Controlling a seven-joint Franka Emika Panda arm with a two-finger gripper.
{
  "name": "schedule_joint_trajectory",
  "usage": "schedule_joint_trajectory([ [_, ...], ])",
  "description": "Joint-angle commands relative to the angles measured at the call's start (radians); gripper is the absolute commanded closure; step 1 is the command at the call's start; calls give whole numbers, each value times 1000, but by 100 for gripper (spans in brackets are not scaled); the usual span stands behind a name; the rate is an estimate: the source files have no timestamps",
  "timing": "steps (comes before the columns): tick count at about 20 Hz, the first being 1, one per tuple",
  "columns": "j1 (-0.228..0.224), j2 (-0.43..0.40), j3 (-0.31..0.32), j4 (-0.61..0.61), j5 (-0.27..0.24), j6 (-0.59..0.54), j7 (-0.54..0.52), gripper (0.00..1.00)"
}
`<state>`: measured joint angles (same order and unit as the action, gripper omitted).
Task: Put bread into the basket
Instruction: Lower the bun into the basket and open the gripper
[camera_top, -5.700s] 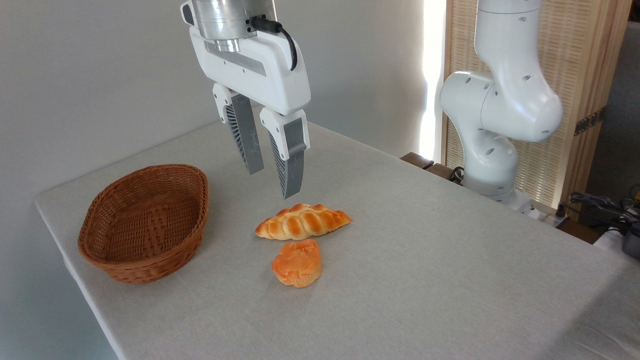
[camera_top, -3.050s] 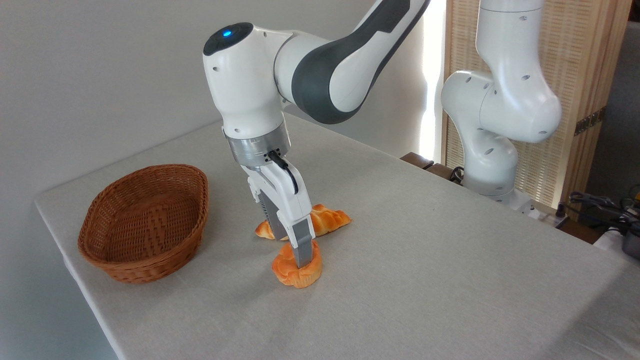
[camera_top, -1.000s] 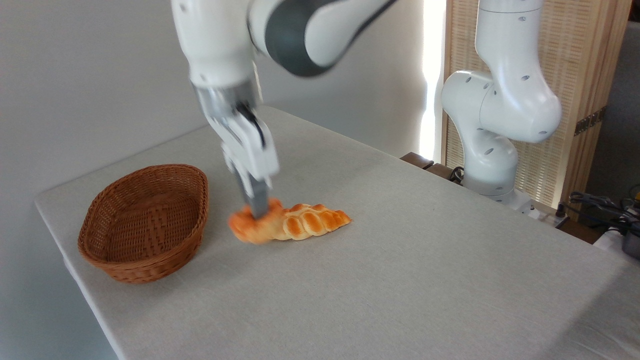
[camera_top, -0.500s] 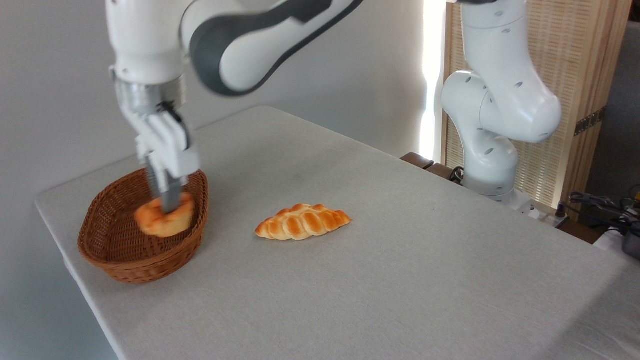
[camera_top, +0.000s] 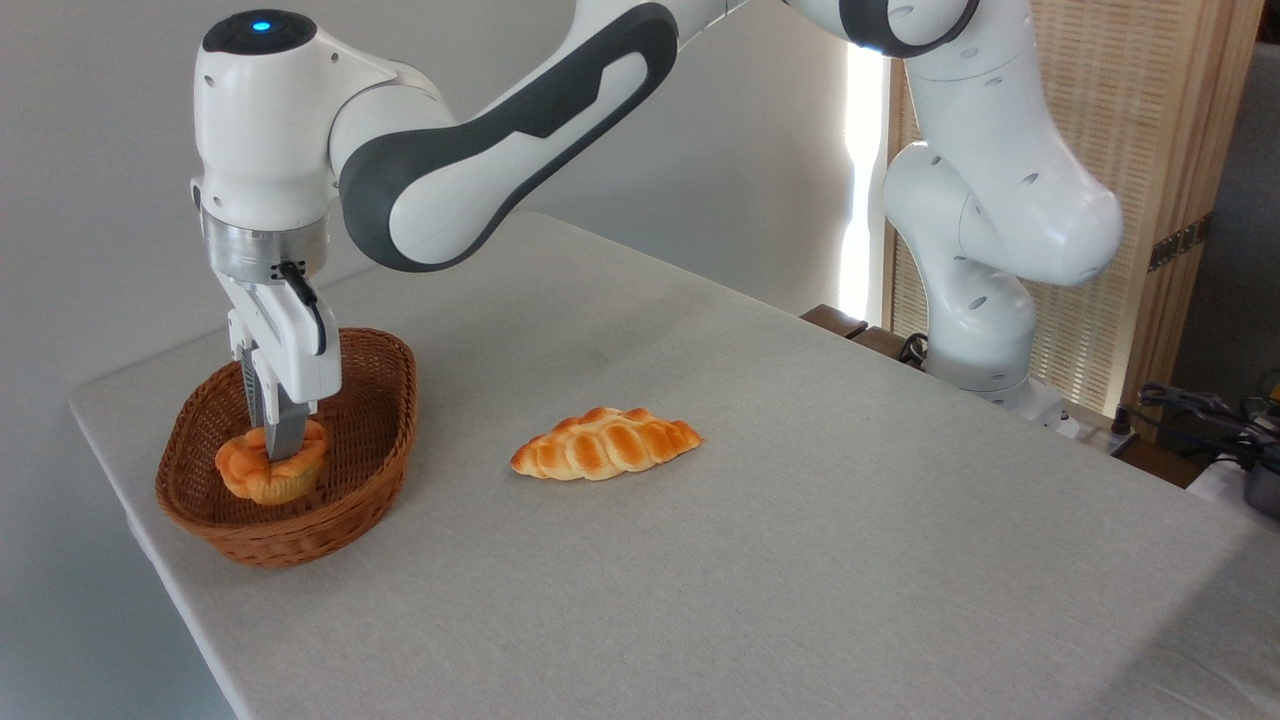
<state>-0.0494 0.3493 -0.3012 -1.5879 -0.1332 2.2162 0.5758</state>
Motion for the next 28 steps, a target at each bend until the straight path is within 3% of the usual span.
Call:
schedule_joint_trajectory([
  [1, 5, 11, -10, 9, 27, 10, -10, 0],
  [12, 11, -7, -10, 11, 27, -1, -14, 0],
  [17, 23, -81, 19, 25, 26, -151, -14, 0],
  [23, 26, -199, 126, 25, 29, -298, 1, 0],
  [26, 22, -272, 232, 25, 27, -439, 187, 0],
  [28, 16, -300, 275, 25, 27, -493, 231, 0],
])
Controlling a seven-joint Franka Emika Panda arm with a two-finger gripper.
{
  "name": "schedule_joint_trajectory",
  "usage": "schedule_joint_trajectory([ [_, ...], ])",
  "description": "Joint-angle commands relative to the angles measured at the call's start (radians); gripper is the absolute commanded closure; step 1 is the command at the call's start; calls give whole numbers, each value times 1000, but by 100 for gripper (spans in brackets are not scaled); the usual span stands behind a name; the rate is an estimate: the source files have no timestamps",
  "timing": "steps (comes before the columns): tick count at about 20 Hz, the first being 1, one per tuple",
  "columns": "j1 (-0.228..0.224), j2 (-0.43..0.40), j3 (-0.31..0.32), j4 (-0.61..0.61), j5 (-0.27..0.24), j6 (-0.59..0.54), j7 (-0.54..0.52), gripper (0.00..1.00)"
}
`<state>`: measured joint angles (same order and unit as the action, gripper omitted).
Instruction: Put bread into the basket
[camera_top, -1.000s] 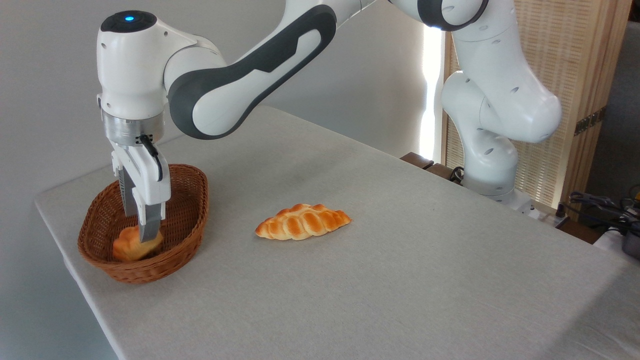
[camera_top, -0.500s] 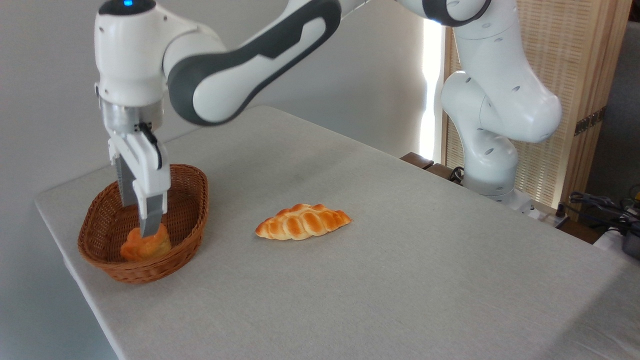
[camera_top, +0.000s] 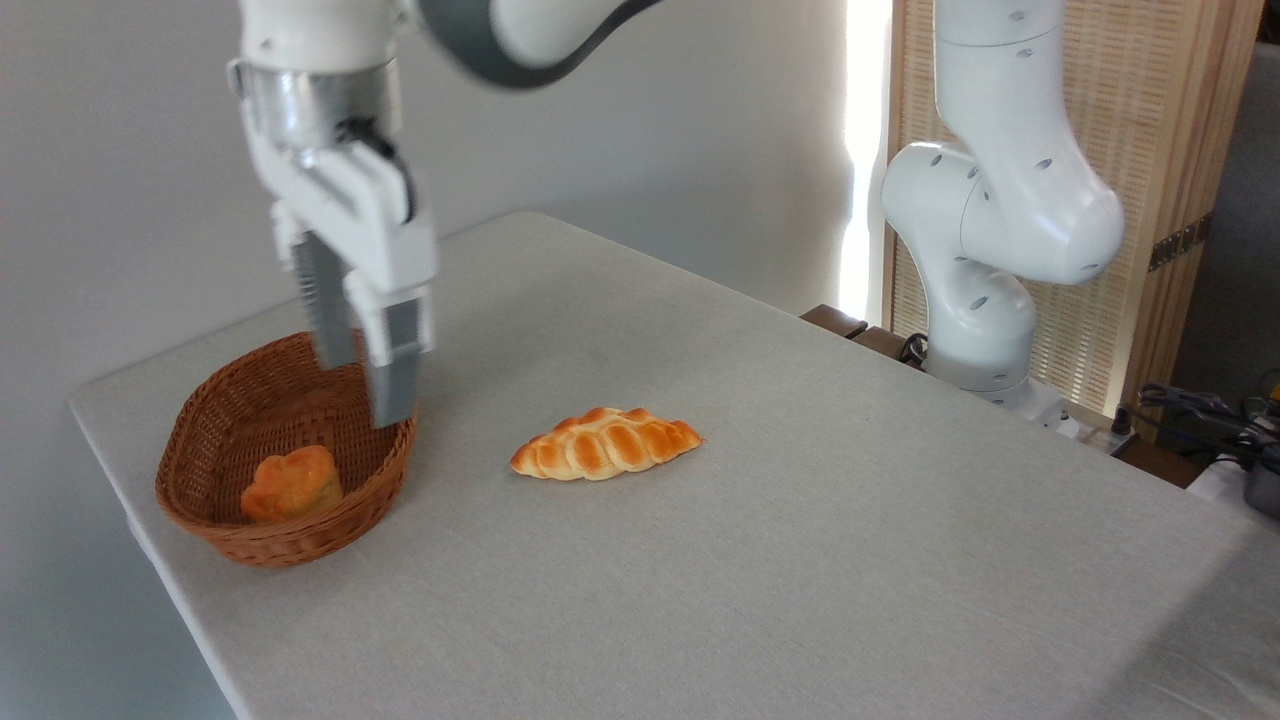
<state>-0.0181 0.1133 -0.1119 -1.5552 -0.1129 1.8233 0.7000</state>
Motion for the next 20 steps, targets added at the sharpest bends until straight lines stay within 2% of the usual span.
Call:
schedule_joint_trajectory([
  [1, -16, -73, 96, -8, 7, -114, 105, 0],
  [4, -20, -110, 135, -8, 15, -195, 104, 0],
  [7, -34, -119, 153, -9, 29, -205, 104, 0],
  [10, -45, -119, 144, -9, 65, -205, 84, 0],
  [13, -45, -118, 135, -12, 67, -206, 65, 0],
  [16, -36, -116, 97, -17, 68, -207, 44, 0],
  [20, -33, -115, 92, -20, 75, -214, 41, 0],
])
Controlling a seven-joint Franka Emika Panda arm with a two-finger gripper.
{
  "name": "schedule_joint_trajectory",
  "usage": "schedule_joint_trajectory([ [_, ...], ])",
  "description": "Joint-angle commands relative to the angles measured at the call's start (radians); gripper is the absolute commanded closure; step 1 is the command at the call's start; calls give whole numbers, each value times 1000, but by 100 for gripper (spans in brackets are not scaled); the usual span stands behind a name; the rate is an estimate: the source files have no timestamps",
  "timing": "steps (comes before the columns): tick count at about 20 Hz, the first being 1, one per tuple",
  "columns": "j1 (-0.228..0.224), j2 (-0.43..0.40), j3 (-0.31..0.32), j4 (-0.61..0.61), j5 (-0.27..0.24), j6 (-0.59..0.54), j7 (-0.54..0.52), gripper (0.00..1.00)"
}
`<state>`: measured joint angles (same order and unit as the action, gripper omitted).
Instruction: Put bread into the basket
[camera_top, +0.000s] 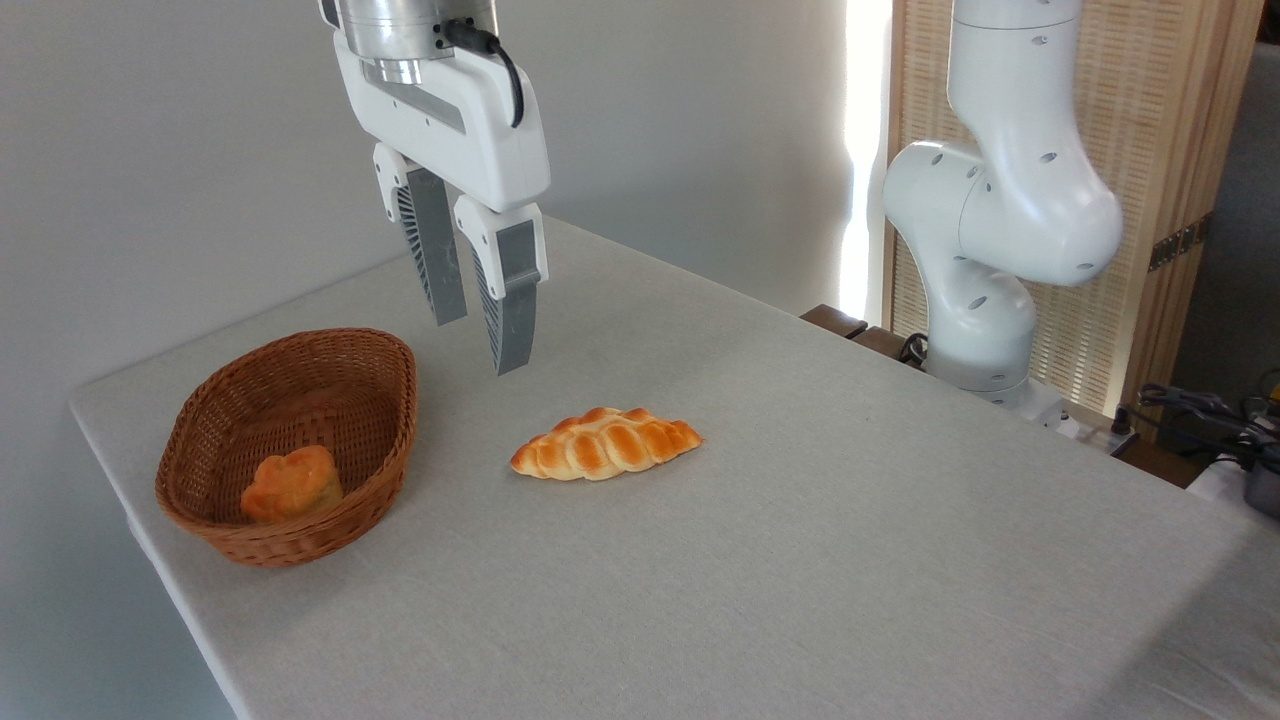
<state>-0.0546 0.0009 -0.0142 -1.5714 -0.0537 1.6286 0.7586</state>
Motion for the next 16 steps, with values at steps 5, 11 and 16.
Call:
schedule_joint_trajectory([
  [5, 9, 1, -16, -2, 15, -39, -38, 0],
  [11, 12, 1, -10, -2, 15, -46, -35, 0],
  [16, 12, 1, -12, -1, 41, -46, -38, 0],
])
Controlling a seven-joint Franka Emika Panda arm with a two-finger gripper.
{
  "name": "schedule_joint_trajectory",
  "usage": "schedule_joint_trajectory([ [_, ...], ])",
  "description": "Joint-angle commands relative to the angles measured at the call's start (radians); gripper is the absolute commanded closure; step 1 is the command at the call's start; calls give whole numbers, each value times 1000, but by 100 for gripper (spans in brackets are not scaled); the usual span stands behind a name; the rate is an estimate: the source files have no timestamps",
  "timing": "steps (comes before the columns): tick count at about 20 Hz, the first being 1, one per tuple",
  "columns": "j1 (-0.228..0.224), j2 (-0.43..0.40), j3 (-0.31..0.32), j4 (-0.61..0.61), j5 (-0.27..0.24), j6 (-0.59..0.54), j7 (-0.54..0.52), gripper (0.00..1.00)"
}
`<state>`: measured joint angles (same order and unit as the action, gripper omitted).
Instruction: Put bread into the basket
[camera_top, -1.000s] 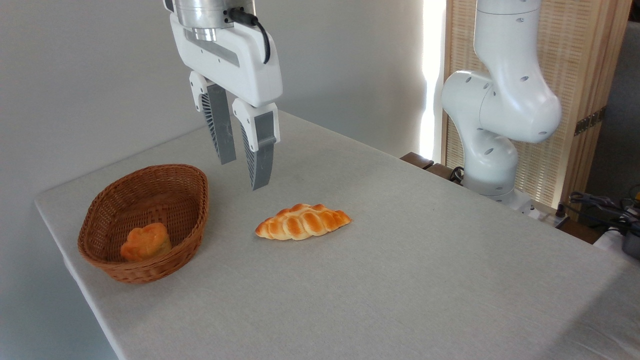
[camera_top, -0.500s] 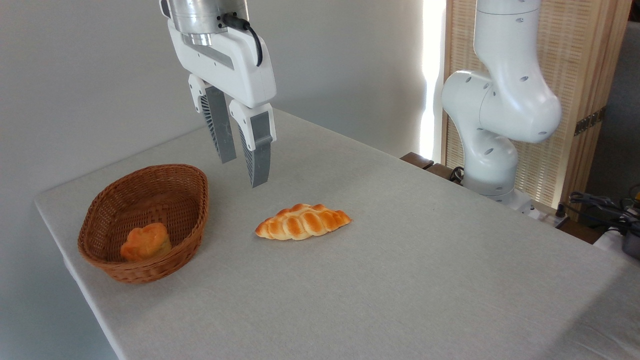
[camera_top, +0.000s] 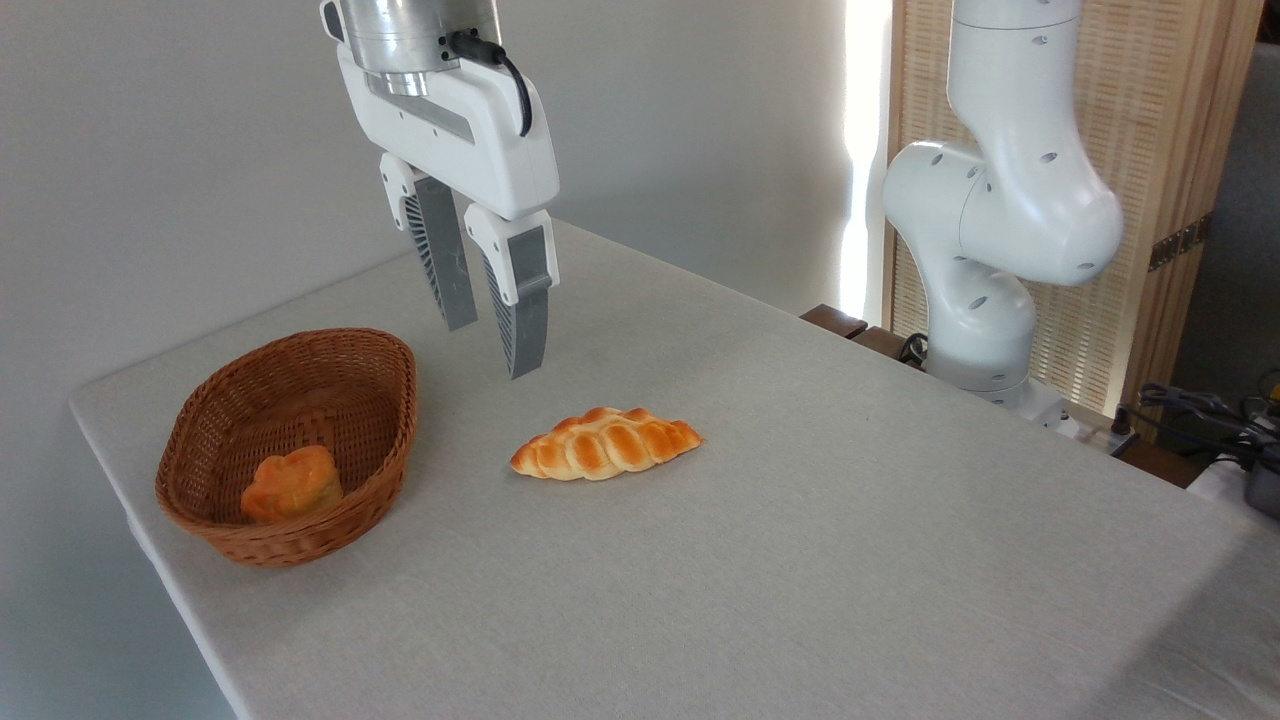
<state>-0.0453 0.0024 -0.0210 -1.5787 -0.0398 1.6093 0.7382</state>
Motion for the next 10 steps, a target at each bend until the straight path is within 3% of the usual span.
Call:
schedule_joint_trajectory([
  [1, 2, -1, -5, 6, 29, -26, -17, 0],
  [10, 2, -1, 3, 8, 28, -26, -20, 0],
])
